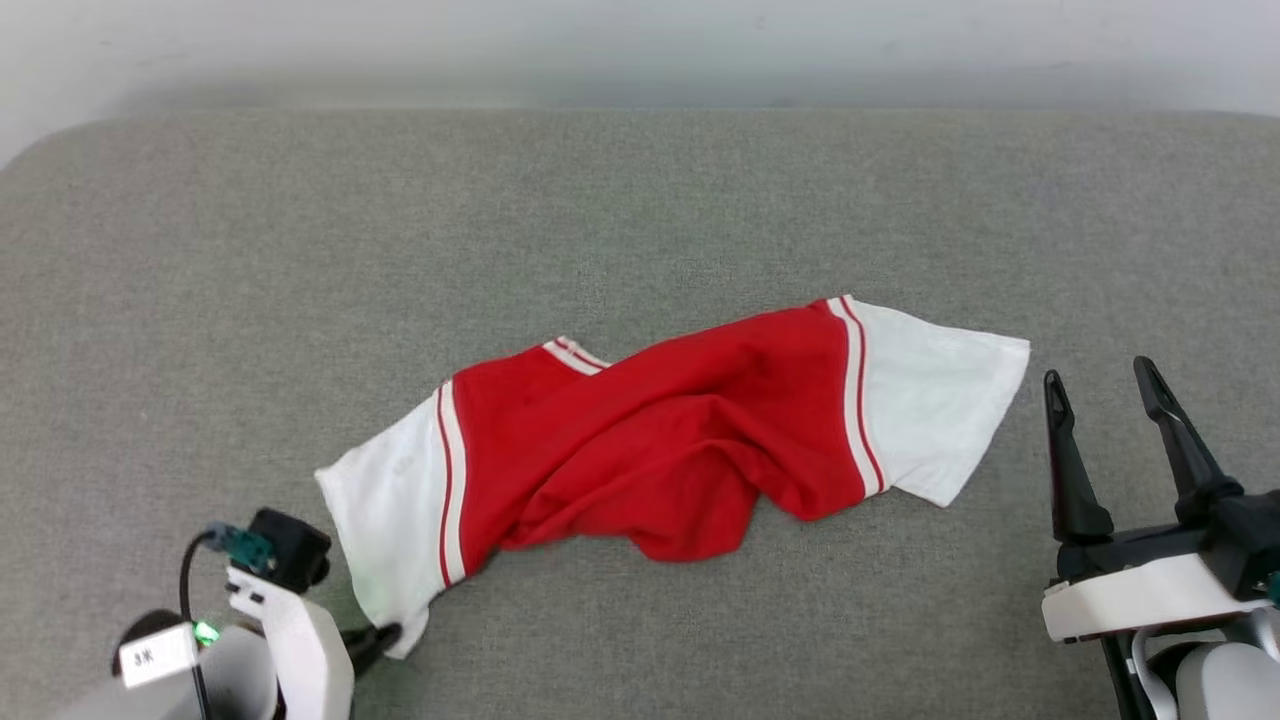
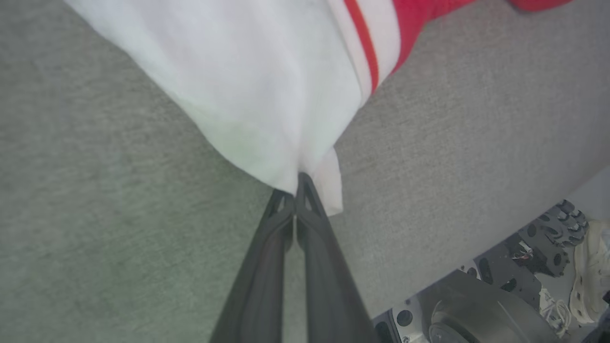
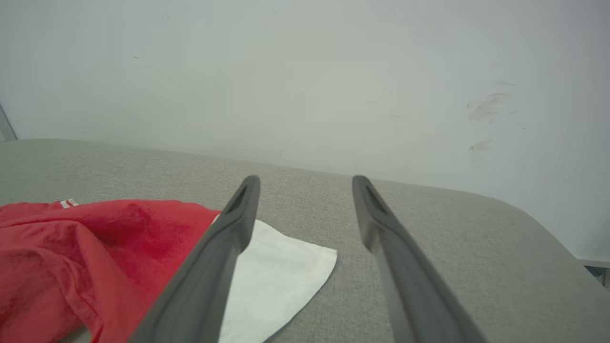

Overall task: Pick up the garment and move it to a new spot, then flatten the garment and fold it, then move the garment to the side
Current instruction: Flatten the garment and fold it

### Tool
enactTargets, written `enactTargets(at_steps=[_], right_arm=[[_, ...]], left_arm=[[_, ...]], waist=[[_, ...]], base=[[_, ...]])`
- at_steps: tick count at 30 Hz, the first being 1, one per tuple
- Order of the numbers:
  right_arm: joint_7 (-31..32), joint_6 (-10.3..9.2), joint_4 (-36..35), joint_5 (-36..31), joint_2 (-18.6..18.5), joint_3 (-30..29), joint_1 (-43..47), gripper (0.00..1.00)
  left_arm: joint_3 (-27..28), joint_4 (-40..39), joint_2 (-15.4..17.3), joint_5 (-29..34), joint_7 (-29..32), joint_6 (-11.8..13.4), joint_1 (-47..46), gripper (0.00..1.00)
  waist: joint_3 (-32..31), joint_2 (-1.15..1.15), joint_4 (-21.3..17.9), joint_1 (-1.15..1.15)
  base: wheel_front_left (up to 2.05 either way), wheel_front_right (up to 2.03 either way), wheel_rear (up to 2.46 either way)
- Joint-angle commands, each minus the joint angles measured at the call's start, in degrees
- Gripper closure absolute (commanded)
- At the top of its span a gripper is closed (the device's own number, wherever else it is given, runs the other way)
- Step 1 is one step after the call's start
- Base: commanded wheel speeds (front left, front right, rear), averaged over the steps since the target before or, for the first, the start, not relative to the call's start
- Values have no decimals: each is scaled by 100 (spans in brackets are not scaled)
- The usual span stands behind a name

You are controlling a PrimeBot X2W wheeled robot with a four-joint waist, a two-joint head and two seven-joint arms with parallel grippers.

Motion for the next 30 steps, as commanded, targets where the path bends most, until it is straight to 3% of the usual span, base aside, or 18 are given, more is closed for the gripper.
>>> enactTargets(at_steps=[1,3,4,5,11,19,24,30], right_arm=[[16,-6,4,10,-42,-4,71,0],[30,-6,14,17,-64,-3,77,0],[36,-6,13,21,-71,-2,78,0],[46,-6,16,26,-79,-1,86,0],[69,-6,6,48,-84,-18,133,0],[35,-6,25,52,-9,-5,106,0],[12,-6,24,50,-10,42,1,0],[-8,-6,39,18,-13,64,-109,0]], left_arm=[[-69,70,-100,-45,21,-58,128,100],[-101,162,-188,-15,-38,-83,141,100],[-103,209,-219,38,-80,-63,123,26],[-87,253,-236,63,-128,-47,87,0],[262,52,-34,-2,-524,-32,-67,0],[841,-245,729,-114,-577,104,-502,0],[942,-128,920,-129,-268,21,-820,0],[773,129,809,-329,615,-195,-1139,0]], waist=[[-13,0,10,1],[-32,0,22,1],[-45,0,28,1],[-62,0,35,1],[-175,0,66,1],[-184,0,49,1],[-100,0,-21,1],[52,0,-160,1]], base=[[0,0,0],[0,0,0],[0,0,0],[0,0,0],[0,0,0],[0,0,0],[0,0,0],[0,0,0]])
